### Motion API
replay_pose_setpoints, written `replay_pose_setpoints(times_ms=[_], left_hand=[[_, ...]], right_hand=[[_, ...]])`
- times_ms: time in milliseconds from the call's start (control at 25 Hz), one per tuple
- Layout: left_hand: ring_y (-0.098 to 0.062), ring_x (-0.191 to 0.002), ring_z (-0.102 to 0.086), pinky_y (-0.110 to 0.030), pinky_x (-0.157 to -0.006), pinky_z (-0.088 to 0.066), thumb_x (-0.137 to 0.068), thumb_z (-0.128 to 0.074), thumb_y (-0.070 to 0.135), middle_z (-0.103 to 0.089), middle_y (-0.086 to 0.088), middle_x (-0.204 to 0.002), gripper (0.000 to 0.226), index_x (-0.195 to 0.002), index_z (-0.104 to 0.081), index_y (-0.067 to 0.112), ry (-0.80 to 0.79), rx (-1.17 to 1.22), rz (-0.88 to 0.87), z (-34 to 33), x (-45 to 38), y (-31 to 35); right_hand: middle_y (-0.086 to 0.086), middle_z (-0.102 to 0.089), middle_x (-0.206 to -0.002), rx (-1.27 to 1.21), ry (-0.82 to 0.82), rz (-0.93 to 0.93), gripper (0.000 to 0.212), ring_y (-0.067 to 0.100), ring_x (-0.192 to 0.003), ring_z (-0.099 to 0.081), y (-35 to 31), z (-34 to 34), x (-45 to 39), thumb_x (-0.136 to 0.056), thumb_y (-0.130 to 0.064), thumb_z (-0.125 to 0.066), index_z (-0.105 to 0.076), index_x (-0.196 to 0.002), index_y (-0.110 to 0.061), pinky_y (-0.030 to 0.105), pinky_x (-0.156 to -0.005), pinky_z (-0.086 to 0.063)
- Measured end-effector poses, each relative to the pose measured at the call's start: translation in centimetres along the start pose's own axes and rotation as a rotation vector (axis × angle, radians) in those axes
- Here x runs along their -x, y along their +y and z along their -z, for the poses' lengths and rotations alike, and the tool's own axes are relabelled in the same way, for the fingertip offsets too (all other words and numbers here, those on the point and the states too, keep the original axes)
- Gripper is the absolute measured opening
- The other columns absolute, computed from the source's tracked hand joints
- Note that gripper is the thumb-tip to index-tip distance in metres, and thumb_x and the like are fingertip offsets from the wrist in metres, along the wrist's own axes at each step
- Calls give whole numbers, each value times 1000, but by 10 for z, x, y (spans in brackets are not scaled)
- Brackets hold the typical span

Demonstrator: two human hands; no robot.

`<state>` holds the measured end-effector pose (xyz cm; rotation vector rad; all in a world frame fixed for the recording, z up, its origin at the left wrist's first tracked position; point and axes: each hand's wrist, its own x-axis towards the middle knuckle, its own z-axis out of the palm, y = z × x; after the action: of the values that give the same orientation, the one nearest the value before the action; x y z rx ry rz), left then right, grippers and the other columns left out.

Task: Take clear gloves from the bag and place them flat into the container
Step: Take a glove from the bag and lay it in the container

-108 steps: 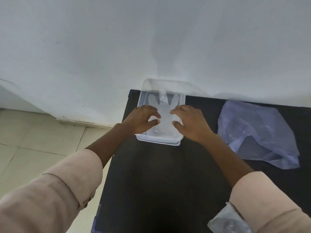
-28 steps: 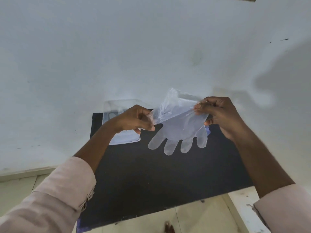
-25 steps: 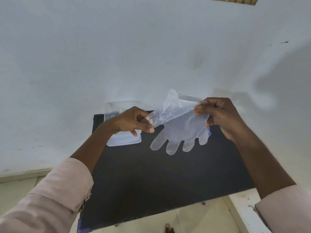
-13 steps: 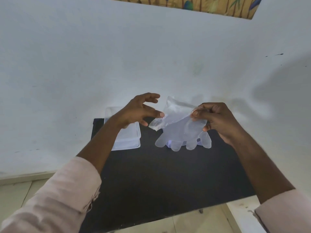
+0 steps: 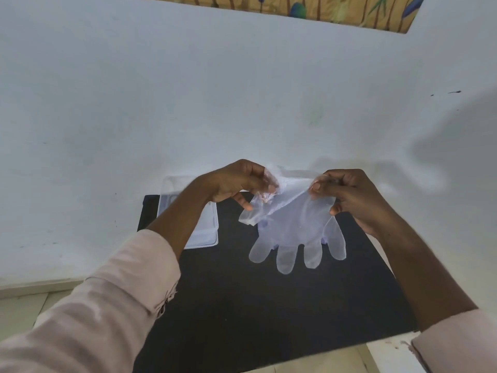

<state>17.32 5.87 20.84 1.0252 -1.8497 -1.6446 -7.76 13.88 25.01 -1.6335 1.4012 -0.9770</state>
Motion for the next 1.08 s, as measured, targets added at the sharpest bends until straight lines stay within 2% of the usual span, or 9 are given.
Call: replay_pose_setpoints(times_ms=[160, 280, 560, 640, 760, 840, 920, 1000, 1080], left_hand=[[-22, -88, -73, -33, -59, -58, -75, -81, 7, -76, -2, -97, 31, -102, -73, 20, -73, -15, 64, -2, 5, -34], [-25, -97, -73, -34, -60, -58, -74, -83, 14, -77, -8, -104, 32, -104, -72, 18, -14, -25, 132, -10, 10, -58], [-21, -80, -74, -31, -55, -57, -72, -84, 13, -78, -5, -84, 24, -93, -74, 20, 86, 61, 147, -13, 23, -80], [-19, -80, -74, -35, -57, -60, -72, -83, 6, -78, -4, -83, 29, -95, -72, 21, 49, -44, 218, -9, 28, -82], [-18, -90, -70, -40, -66, -63, -67, -86, 8, -72, -3, -102, 51, -112, -66, 24, -12, -337, 346, -5, 36, -73], [-14, -95, -67, -34, -60, -61, -61, -90, 14, -65, 4, -114, 67, -120, -62, 27, 155, -287, 244, -2, 37, -55], [-12, -100, -66, -29, -57, -58, -57, -92, 21, -60, 10, -123, 77, -126, -59, 30, 289, -100, 54, 2, 34, -31], [-12, -103, -68, -30, -59, -57, -60, -90, 24, -58, 10, -130, 78, -131, -57, 29, 285, 31, -34, 4, 28, -10], [-13, -108, -67, -30, -60, -57, -69, -86, 20, -62, 8, -130, 63, -127, -61, 26, 225, 49, -29, 3, 22, 3]], right_hand=[[-2, -70, -71, -5, -5, -8, 6, 7, -62, -63, 5, 9, -22, -87, -12, -70, -73, -83, -9, 23, -48, -45], [-4, -71, -71, -4, -18, 2, 6, 5, -62, -64, 8, 11, -35, -86, -12, -70, -74, -83, -10, 22, -48, -45], [-1, -75, -74, -23, -50, 2, 7, 5, -68, -69, 7, 6, -42, -87, -12, -69, -73, -82, -13, 21, -47, -45], [-3, -75, -74, -33, -49, 4, 7, 6, -71, -70, 5, 5, -39, -86, -12, -69, -73, -80, -14, 21, -46, -45], [-2, -75, -75, -37, -59, -4, 7, 8, -72, -70, 3, 2, -34, -86, -14, -70, -73, -80, -15, 22, -47, -45], [-4, -74, -73, -15, -72, 0, 9, 6, -69, -69, 1, 0, -30, -86, -14, -70, -73, -79, -16, 21, -47, -45], [-6, -73, -69, -4, -67, 5, 11, 4, -63, -67, -3, -2, -26, -86, -12, -69, -73, -77, -17, 20, -45, -44], [-5, -74, -70, -13, -57, 12, 12, 5, -64, -67, -7, -2, -21, -86, -11, -69, -73, -77, -16, 20, -44, -43], [-4, -75, -73, -12, -49, 18, 11, 6, -68, -69, -11, -1, -15, -86, -11, -68, -73, -78, -15, 21, -45, -44]])
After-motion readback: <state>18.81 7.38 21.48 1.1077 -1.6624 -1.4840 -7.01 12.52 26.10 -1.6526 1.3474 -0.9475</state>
